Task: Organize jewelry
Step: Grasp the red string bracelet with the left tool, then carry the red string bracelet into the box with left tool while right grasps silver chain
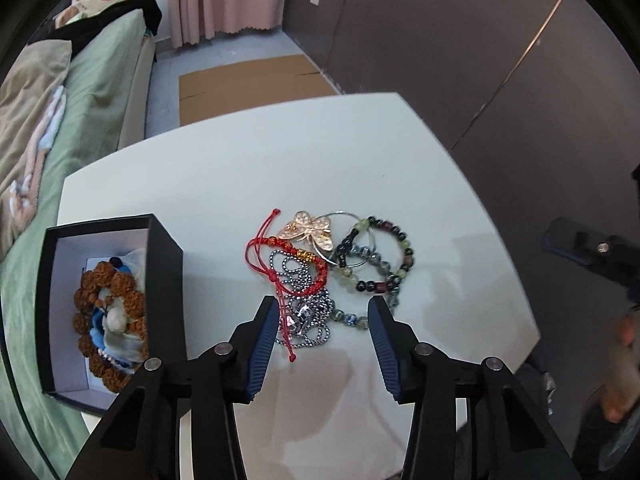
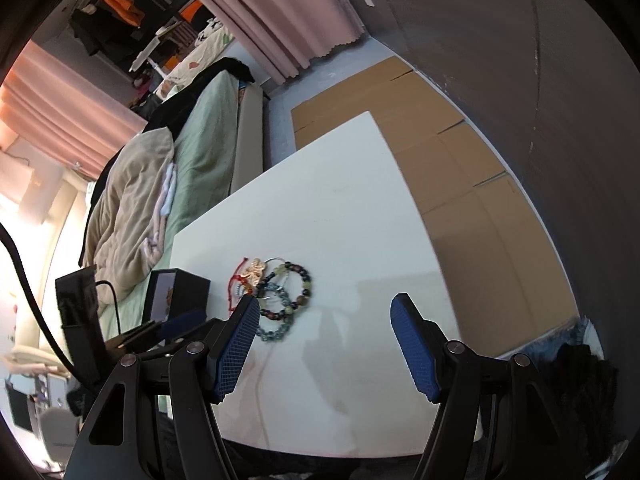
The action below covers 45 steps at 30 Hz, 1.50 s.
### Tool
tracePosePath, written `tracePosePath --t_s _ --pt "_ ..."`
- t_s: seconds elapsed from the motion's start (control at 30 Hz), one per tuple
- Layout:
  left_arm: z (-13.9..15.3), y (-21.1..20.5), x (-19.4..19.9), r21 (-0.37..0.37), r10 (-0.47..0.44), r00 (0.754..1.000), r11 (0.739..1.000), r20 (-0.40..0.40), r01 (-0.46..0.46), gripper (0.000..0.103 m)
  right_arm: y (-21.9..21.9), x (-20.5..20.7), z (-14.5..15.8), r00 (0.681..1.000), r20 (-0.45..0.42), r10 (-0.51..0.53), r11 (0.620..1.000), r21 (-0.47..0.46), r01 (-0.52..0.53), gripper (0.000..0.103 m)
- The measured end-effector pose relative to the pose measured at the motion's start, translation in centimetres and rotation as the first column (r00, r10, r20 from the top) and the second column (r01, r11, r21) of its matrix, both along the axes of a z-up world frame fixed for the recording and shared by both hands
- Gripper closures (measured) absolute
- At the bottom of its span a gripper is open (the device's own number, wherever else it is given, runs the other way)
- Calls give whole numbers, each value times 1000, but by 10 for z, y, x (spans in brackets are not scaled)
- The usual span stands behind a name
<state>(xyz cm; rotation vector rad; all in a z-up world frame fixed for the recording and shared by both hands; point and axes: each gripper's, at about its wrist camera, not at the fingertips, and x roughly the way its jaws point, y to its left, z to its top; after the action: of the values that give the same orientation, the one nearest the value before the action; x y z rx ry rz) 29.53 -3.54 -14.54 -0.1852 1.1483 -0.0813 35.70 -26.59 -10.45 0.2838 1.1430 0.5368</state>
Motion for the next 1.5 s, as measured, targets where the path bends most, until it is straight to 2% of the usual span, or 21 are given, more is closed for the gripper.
tracePosePath --t_s 0.2,0.23,0.3,0.33,0.4,0.47,0.97,1.23,1.43,1.5 --pt "-15 -3 12 48 -5 1000 999 -26 6 57 -10 3 -6 1000 -13 -22 1000 0 22 35" --pt "-18 -3 13 53 -4 1000 999 -28 6 61 -11 3 -7 1000 -14 -23 1000 -1 23 35" --pt "-22 -2 15 48 3 999 999 -40 -1 78 -11 3 -7 1000 -16 -26 1000 -2 26 35" --pt "-22 -2 16 41 7 999 999 -43 -6 81 -11 4 -7 1000 -15 -26 1000 -3 26 35" --pt "-20 0 14 32 11 999 999 -33 -10 95 -12 4 -8 1000 -14 -24 1000 -3 24 35" --pt "-16 1 12 23 7 1000 1000 -11 -7 99 -12 4 -8 1000 -15 -23 1000 -2 23 35" --pt "38 28 -13 -29 56 992 998 113 -53 100 35 -1 -10 997 -21 80 997 2 -80 35" --pt "56 44 -23 -48 86 985 996 151 -80 100 70 -4 -10 986 -21 163 987 -8 -163 36" --pt "66 58 -35 -59 112 978 993 177 -103 100 94 -3 -19 977 -56 204 979 -5 -205 48" --pt "69 63 -39 -61 124 975 992 184 -114 100 102 -4 -23 973 -68 221 975 5 -221 55"
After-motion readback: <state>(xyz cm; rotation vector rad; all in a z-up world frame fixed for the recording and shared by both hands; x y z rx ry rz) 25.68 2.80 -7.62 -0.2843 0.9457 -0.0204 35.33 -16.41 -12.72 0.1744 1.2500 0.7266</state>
